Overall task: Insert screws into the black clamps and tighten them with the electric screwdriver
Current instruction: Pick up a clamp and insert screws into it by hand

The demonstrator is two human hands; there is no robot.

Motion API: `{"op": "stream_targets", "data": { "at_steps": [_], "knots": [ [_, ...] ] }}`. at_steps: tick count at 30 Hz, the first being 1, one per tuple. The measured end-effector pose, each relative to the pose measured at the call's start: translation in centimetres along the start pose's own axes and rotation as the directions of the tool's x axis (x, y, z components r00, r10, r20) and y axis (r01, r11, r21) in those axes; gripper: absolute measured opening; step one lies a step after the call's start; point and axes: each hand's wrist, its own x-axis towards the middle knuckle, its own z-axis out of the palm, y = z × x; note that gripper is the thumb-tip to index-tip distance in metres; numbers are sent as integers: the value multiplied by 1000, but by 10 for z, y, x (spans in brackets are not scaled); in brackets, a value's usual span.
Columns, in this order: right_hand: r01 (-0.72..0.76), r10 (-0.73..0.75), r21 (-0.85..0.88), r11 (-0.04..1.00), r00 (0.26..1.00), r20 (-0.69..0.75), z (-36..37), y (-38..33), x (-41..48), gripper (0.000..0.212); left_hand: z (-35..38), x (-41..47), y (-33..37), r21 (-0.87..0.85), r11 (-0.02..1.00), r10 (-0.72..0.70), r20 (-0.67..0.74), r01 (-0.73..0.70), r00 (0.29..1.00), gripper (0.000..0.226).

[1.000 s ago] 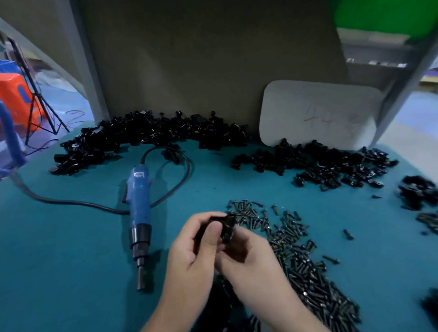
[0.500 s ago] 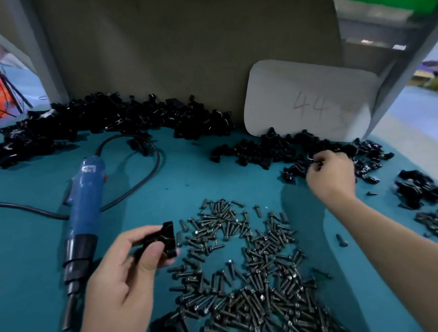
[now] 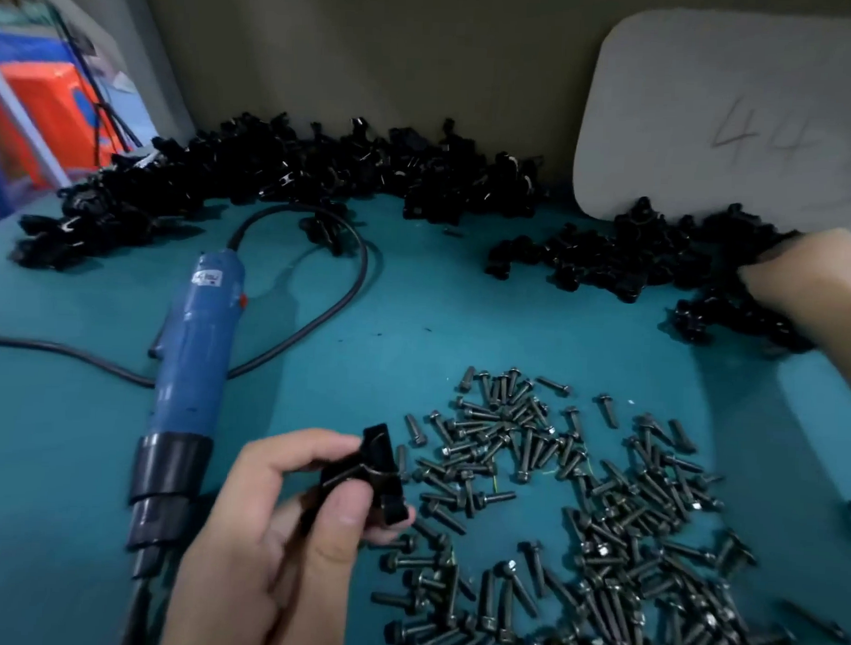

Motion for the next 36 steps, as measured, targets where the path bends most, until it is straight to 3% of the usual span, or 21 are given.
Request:
{"op": "stream_targets", "data": {
  "at_steps": [3,6,7,9,10,11,14,16,22,28,36],
  "knots": [
    [106,-38,289,951,972,-233,-5,-6,-28,50,-1,-2,-1,-52,999,18,29,-16,999,13],
    [246,-41,628,739,946,-323,-26,-29,-107,42,-10,-2,-1,-83,997,22,120,-12,992,18],
    [244,-46,765,596,962,-271,-32,-38,-140,41,-12,-1,0,-60,998,21,157,-11,987,21],
    [43,-182,970,239,983,2,-36,-43,-210,42,-15,1,3,-4,1000,18,200,-17,980,30],
    [-105,-289,985,136,947,140,-34,-41,-246,40,-17,2,4,14,1000,15,213,-18,977,32],
    [-240,-373,966,97,891,259,-33,-42,-279,36,-17,2,6,20,1000,10,224,-14,974,33],
    [-464,-526,883,67,736,426,-24,-44,-352,33,-19,2,9,-29,999,-36,248,44,968,26],
    [-504,-558,862,50,702,443,-17,-48,-378,38,-20,2,10,-59,996,-45,262,62,964,25],
    [-490,-582,868,82,683,441,1,-58,-400,27,-20,1,12,-169,982,-31,304,86,952,32],
    [-603,-653,796,-56,625,428,8,-62,-406,29,-19,6,11,-169,985,67,253,-23,965,33],
    [-638,-631,762,-113,638,440,14,-67,-403,22,-18,5,7,-219,975,19,254,38,967,39]
  ]
}}
